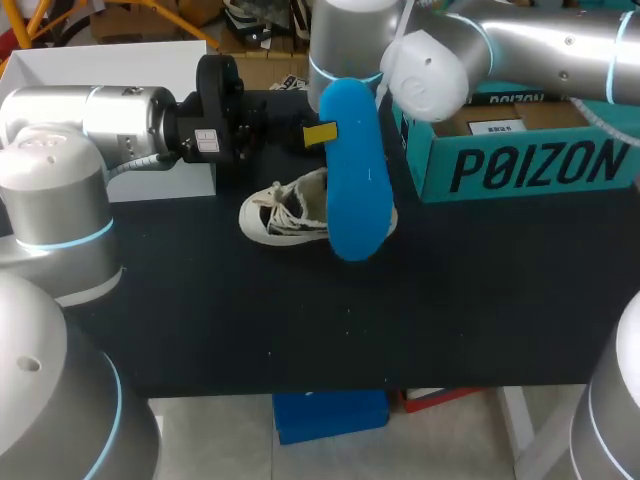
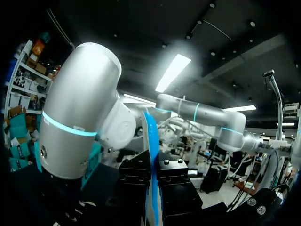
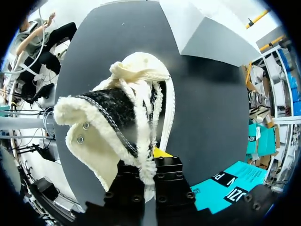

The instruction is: Take the shoe out of the shoebox, open the shoe tongue, remove and reinsert the insole, then place the shoe into the shoebox

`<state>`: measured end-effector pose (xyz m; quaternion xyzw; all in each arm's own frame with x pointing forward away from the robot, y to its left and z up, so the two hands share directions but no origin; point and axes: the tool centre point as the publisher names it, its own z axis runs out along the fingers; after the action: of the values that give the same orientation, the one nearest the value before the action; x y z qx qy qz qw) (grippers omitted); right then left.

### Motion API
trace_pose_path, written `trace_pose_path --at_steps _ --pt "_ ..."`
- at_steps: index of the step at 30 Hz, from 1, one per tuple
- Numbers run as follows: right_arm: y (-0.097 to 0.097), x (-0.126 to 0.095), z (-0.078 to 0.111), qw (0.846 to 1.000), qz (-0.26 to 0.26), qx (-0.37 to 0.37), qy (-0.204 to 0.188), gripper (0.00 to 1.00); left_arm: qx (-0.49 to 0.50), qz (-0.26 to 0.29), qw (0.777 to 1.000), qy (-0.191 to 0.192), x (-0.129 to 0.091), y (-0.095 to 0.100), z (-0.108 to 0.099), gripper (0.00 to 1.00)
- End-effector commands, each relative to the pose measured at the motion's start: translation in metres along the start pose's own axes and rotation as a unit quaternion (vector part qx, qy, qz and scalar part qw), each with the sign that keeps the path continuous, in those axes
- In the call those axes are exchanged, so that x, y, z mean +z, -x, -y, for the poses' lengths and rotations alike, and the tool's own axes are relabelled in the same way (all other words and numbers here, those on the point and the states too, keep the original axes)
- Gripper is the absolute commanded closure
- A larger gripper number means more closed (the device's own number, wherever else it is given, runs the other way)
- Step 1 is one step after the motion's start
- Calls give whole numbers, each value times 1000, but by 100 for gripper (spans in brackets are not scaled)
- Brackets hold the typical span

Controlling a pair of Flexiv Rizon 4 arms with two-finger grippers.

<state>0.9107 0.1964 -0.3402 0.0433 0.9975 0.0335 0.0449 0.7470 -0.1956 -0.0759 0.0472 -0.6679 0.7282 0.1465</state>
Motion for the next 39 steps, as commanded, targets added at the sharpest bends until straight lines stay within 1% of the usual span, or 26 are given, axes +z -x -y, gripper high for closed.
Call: trace_pose_path --at_steps 1,4,6,8,10,12,14,15,17,18,19,20,24,25,26,27,28,29,30,32,33,34,38,39 --pt "-1 -14 3 998 22 61 -14 100 1 3 1000 0 2 0 -1 100" --pt "3 -16 7 992 30 118 -24 100 1 3 1000 0 2 0 -1 100" --pt "6 -17 9 986 33 163 -29 100 1 3 1000 0 2 0 -1 100" --pt "7 -18 11 980 39 193 -33 100 1 3 1000 0 2 0 -1 100" --pt "8 -20 13 969 44 240 -32 100 1 3 1000 0 2 0 -1 100" --pt "7 -22 14 961 44 271 -32 100 1 3 1000 0 2 0 -1 100" --pt "5 -23 16 948 43 315 -24 100 1 3 1000 0 2 0 -1 100" --pt "5 -23 16 945 44 322 -24 100 1 3 1000 0 2 0 -1 100" --pt "3 -23 16 930 39 365 -16 100 1 3 1000 0 2 0 -1 100" --pt "3 -23 16 930 39 365 -16 100 1 3 1000 0 2 0 -1 100" --pt "0 -24 15 911 39 411 -5 100 1 3 1000 0 2 0 -1 100" --pt "-2 -25 14 895 34 445 5 100 1 3 1000 0 2 0 -1 100" --pt "-7 -26 11 864 30 503 23 100 1 3 1000 0 2 0 -1 100" --pt "-10 -25 9 847 32 529 30 100 1 3 1000 0 2 0 -1 100" --pt "-11 -25 9 845 33 534 31 100 1 3 1000 0 2 0 -1 100" --pt "-13 -24 7 827 35 560 42 100 1 3 1000 0 2 0 -1 100" --pt "-14 -24 6 822 36 566 43 100 1 3 1000 0 2 0 -1 100" --pt "-16 -24 4 810 38 583 49 100 1 3 1000 0 2 0 -1 100" --pt "-17 -24 3 805 41 589 51 100 1 3 1000 0 2 0 -1 100" --pt "-21 -20 2 785 43 616 53 100 1 3 1000 0 2 0 -1 100" --pt "-21 -20 2 785 43 616 53 100 1 3 1000 0 2 0 -1 100" --pt "-23 -15 2 769 43 636 53 100 1 3 1000 0 2 0 -1 100" --pt "-24 -6 4 746 44 662 52 100 1 3 1000 0 2 0 -1 100" --pt "-25 -4 4 744 43 665 52 100 1 3 1000 0 2 0 -1 100"
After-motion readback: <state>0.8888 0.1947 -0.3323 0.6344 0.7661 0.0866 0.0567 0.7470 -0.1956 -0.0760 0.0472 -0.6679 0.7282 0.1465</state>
